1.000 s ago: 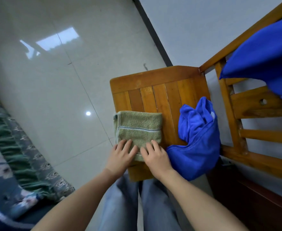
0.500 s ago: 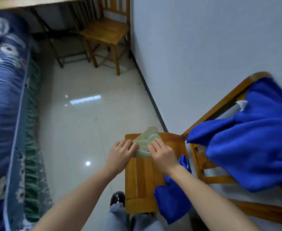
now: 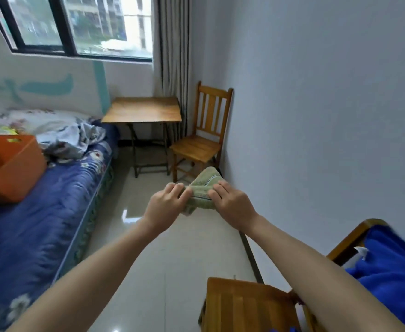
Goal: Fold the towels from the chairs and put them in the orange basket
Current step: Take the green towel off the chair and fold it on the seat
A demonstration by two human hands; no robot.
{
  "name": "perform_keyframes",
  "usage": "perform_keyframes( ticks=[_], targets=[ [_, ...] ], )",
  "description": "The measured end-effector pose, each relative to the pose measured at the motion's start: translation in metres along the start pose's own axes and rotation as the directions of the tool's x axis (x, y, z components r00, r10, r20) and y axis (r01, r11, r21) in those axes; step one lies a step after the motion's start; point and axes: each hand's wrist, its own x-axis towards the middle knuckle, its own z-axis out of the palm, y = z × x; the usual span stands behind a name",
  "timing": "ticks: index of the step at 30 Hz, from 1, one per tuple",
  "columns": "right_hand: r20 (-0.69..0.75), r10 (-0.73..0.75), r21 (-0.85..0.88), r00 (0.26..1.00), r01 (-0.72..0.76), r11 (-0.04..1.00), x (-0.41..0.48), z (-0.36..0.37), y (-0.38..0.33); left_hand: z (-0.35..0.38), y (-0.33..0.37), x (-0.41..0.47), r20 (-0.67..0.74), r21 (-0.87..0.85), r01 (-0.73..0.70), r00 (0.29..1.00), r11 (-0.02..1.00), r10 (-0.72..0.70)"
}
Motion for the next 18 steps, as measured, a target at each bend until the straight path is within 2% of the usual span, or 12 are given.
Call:
perform_keyframes(
  ticks=[5,11,14,18],
  targets=[
    [-0.099,-0.060,0.026,0.993,0.063,0.998,0.083,0.010,-0.029,-0.034,-0.080,-0.006,-0.093,0.111,0.009,0.996,0.994,0.002],
    [-0.152,-0.094,0.042,0.984,0.102,0.994,0.180,0.038,-0.075,-0.076,-0.177,-0.029,-0.128,0.197,0.039,0.992,0.980,-0.014],
    [-0.177,-0.101,0.082,0.979,0.117,0.990,0.212,0.048,-0.095,-0.095,-0.204,-0.042,-0.159,0.225,0.092,0.986,0.970,-0.057],
    [-0.221,-0.169,0.088,0.961,0.192,0.977,0.249,0.063,-0.121,-0.112,-0.240,-0.072,-0.119,0.220,0.190,0.979,0.957,-0.167]
  ],
)
